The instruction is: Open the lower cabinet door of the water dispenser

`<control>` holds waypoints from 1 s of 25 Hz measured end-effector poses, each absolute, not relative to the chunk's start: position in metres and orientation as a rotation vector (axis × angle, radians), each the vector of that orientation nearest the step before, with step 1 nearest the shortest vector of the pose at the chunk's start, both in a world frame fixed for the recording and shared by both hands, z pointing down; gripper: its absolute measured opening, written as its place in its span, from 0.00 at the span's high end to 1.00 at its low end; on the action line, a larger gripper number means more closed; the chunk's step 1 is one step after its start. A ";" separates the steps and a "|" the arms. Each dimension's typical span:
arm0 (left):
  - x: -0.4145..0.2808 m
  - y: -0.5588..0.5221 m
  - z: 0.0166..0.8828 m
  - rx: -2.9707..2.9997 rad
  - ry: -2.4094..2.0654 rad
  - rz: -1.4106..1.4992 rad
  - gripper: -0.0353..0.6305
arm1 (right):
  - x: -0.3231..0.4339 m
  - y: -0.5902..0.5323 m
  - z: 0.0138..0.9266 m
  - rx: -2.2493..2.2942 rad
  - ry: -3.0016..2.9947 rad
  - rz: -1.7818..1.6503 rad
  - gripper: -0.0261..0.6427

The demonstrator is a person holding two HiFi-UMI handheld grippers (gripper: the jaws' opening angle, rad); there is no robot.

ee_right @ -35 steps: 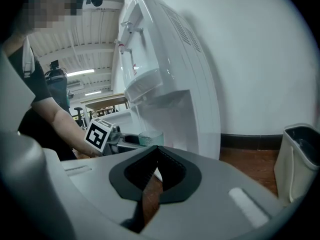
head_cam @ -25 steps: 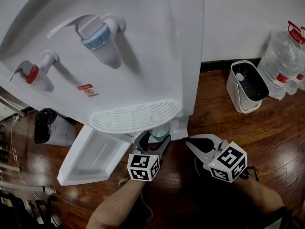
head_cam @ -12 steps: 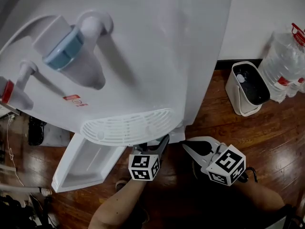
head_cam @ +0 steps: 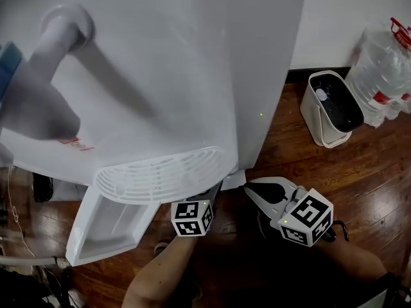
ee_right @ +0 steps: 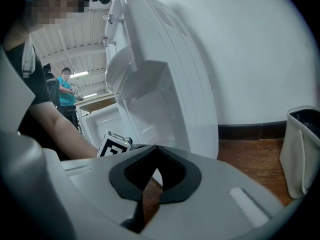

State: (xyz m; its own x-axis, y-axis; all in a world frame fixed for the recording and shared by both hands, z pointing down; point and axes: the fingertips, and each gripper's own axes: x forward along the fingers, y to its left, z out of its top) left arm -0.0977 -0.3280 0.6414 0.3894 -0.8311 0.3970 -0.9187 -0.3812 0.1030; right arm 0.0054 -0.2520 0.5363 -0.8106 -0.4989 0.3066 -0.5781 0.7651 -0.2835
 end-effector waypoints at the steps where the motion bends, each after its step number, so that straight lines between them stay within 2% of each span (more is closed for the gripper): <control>1: -0.096 -0.330 0.644 2.346 -1.525 0.401 0.30 | 0.007 -0.253 0.535 0.860 -2.750 0.553 0.96; 11: -0.086 -0.343 0.661 2.394 -1.514 0.503 0.30 | 0.005 -0.254 0.537 0.837 -2.754 0.540 0.96; 25: -0.082 -0.362 0.659 2.349 -1.612 0.406 0.30 | 0.004 -0.255 0.546 0.808 -2.736 0.547 0.96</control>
State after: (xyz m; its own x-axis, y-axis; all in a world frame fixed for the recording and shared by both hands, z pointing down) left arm -0.0819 -0.3618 0.6593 0.3441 -0.8618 0.3726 -0.9355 -0.3485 0.0579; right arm 0.0040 -0.2552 0.5461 -0.8196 -0.4727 0.3239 -0.5608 0.7775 -0.2845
